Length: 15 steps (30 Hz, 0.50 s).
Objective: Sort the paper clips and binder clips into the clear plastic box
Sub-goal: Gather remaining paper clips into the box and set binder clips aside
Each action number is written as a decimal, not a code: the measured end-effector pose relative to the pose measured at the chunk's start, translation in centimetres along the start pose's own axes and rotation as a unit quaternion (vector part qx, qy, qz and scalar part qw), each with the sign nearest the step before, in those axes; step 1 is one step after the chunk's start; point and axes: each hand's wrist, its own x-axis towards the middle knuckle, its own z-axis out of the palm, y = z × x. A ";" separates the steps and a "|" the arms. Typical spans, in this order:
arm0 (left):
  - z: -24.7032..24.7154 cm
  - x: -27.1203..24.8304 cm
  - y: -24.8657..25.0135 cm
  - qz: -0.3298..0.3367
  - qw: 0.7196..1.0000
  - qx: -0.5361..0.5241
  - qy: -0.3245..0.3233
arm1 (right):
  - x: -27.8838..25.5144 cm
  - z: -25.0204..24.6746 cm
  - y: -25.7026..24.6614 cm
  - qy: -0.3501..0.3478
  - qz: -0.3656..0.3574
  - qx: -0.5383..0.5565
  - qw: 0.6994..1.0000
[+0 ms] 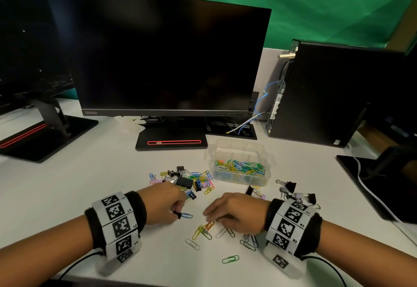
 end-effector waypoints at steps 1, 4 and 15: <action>-0.1 0.0 -0.1 -0.003 1.000 0.002 -0.005 | -0.3 -0.1 0.2 0.001 0.007 0.003 1.000; -0.2 -0.2 -0.4 -0.012 1.000 0.005 -0.010 | -1.2 -0.4 0.5 0.005 0.016 0.016 1.000; -1.2 -0.5 0.6 -0.005 0.998 -0.057 0.022 | 1.1 0.9 -2.1 -0.021 -0.041 -0.031 0.998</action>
